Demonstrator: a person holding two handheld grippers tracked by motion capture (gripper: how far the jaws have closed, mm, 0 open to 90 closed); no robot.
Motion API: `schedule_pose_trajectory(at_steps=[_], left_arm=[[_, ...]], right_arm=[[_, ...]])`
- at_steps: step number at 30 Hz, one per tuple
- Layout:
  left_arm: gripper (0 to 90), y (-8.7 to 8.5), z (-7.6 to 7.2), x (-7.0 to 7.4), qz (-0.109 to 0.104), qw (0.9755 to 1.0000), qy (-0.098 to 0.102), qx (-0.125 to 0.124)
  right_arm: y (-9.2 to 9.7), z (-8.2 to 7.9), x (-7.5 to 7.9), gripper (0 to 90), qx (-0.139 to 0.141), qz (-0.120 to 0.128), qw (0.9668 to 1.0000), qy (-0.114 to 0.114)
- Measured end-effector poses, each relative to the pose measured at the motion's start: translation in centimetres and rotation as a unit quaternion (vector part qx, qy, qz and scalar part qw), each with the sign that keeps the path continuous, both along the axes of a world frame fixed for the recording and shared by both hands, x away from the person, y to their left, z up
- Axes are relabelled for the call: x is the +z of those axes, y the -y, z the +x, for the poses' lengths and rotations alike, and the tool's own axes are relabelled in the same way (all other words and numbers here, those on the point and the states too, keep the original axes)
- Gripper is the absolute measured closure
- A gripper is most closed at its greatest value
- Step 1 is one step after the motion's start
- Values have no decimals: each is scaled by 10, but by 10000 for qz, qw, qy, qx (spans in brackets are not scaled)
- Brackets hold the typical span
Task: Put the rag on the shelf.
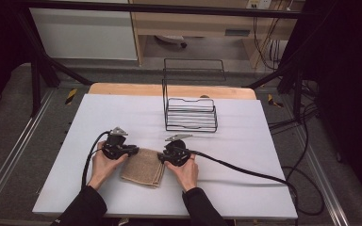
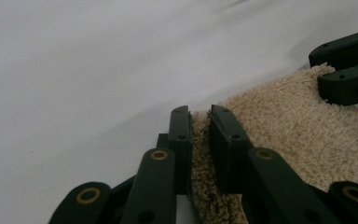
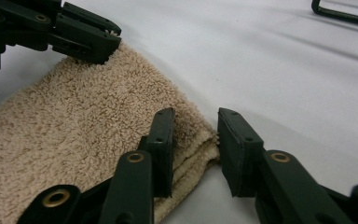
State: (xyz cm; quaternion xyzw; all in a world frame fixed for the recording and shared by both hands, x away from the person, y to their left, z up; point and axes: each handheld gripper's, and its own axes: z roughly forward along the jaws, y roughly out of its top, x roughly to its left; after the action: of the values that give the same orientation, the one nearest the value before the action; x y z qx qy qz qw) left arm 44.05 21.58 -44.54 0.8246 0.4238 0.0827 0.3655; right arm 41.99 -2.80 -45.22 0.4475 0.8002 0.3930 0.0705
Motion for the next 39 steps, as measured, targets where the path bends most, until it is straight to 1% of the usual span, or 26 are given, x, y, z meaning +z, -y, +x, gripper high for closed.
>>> schedule_pose_trajectory(at_steps=[2,5,8,11,16,17,18,21,22,24,25,27,28,31,33,39], left_arm=[[782,0,0,0,-27,10000,-47,25],[785,0,0,0,-32,10000,-50,19],[789,0,0,0,-22,10000,-44,18],[810,0,0,0,-30,10000,-44,30],[840,0,-2,2,8,10000,36,34],[844,-1,-3,4,-10,10000,54,29],[844,-2,-4,5,-55,9999,76,45],[846,-6,-7,11,-137,9997,203,54],[846,-7,-9,13,-173,9996,222,59],[846,-9,-12,17,-243,9993,295,55],[846,-11,-14,19,-276,9990,344,58],[846,-13,-18,23,-333,9985,425,69],[845,-13,-19,25,-357,9983,458,70],[845,-15,-23,30,-436,9975,544,89],[846,-15,-26,34,-505,9970,581,117],[845,-15,-35,46,-574,9952,790,114]], right_arm=[[0,0,0,720,-33,31,10000,-56],[-1,0,0,792,-18,111,9998,-162],[-1,1,0,824,-8,159,9996,-212],[-1,1,1,838,-7,182,9996,-197],[0,0,4,843,1,226,9997,-112],[1,0,7,844,46,267,9996,-62],[1,0,7,844,46,267,9996,-62],[2,-1,12,845,128,355,9993,22],[3,-2,15,846,165,411,9990,104],[4,-3,17,846,201,426,9988,138],[4,-4,20,846,236,473,9984,217],[5,-4,21,847,262,497,9981,261],[5,-6,25,847,301,529,9976,325],[6,-7,28,847,339,559,9971,387],[7,-8,32,847,388,579,9964,480],[12,-11,45,848,499,676,9936,748]])
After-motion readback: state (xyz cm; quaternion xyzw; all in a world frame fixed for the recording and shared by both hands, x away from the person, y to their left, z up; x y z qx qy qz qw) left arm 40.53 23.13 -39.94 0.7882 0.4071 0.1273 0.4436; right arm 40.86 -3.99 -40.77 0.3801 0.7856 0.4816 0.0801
